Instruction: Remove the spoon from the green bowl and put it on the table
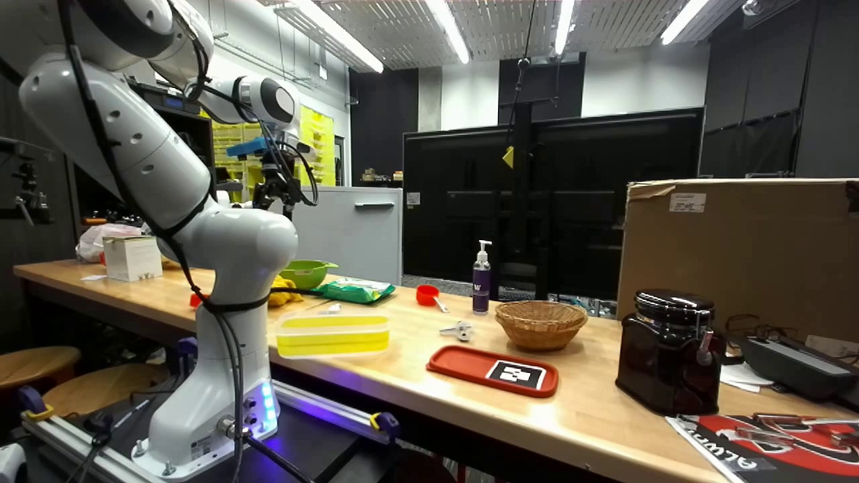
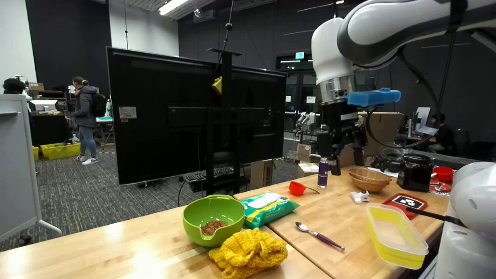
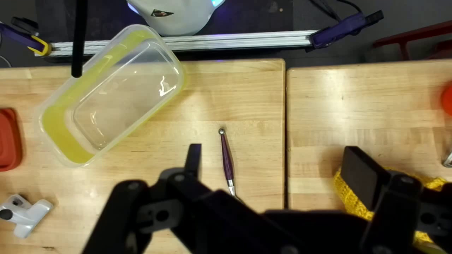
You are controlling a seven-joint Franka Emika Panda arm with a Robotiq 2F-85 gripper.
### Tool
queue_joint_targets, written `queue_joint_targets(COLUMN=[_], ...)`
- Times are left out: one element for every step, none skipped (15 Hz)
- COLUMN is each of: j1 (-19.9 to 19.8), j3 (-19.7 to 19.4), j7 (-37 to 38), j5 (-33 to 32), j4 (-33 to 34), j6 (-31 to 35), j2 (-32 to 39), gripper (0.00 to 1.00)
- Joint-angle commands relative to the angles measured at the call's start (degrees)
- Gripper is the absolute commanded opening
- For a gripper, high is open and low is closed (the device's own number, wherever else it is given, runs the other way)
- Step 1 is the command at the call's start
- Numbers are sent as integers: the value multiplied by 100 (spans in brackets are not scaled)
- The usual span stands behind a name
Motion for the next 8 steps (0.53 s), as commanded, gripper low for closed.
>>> queue_joint_targets(j1=[-52, -53, -60, -59, -47, -47, -49, -50], j3=[122, 136, 143, 148, 121, 125, 126, 127], j7=[159, 163, 192, 197, 85, 92, 97, 99], j5=[-20, -13, 6, 12, 16, 16, 16, 17], j4=[-40, -59, -60, -71, -12, -16, -20, -24], j6=[-34, 0, -17, -13, -11, -11, -11, -11], j2=[-266, -290, -305, -328, -178, -189, -198, -206], gripper=[100, 100, 100, 100, 100, 100, 100, 100])
